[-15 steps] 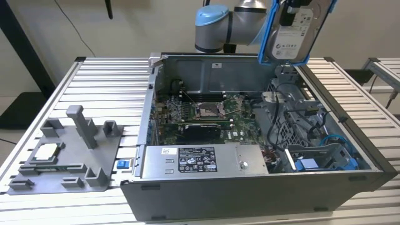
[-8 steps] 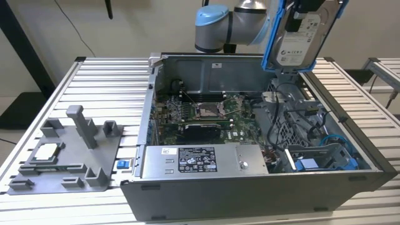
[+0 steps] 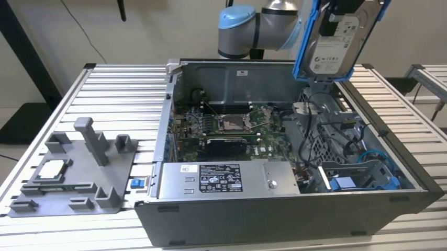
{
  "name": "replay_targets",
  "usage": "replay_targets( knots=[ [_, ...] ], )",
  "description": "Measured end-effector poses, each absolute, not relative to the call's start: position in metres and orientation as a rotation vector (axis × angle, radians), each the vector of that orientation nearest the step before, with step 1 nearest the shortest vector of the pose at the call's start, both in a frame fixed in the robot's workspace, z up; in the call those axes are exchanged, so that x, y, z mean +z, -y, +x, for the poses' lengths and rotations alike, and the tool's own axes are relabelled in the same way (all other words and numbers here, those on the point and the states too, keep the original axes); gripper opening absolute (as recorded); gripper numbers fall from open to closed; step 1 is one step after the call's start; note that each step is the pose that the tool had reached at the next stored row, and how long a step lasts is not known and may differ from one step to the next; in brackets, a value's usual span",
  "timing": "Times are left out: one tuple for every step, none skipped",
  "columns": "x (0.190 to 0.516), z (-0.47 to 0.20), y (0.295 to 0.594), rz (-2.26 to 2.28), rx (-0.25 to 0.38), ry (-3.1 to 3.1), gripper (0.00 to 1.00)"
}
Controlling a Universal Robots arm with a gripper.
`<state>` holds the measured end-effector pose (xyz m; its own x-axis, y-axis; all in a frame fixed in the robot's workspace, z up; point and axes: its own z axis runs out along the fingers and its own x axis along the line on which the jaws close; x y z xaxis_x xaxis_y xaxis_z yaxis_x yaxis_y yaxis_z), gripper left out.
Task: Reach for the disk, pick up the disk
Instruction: 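Pick up the disk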
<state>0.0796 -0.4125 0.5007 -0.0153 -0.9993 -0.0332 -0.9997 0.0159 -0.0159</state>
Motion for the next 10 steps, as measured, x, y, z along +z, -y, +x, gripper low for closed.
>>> replay_targets(
  knots=[
    [0.5007,0.0796,0.4126,-2.18,0.019,-2.214,0.0],
    [0.5007,0.0796,0.4126,-2.18,0.019,-2.214,0.0],
    [0.5007,0.0796,0.4126,-2.18,0.019,-2.214,0.0],
    [0.5006,0.0796,0.4128,-2.18,0.019,-2.214,0.0],
    [0.5006,0.0796,0.4134,-2.18,0.018,-2.214,0.0],
    [0.5006,0.0796,0.4145,-2.18,0.019,-2.214,0.0],
    [0.5005,0.0797,0.416,-2.18,0.019,-2.214,0.0],
    [0.5005,0.0797,0.4179,-2.18,0.018,-2.214,0.0],
    [0.5004,0.0796,0.42,-2.18,0.019,-2.214,0.0],
    [0.5004,0.0796,0.4222,-2.18,0.019,-2.214,0.0]
  ],
)
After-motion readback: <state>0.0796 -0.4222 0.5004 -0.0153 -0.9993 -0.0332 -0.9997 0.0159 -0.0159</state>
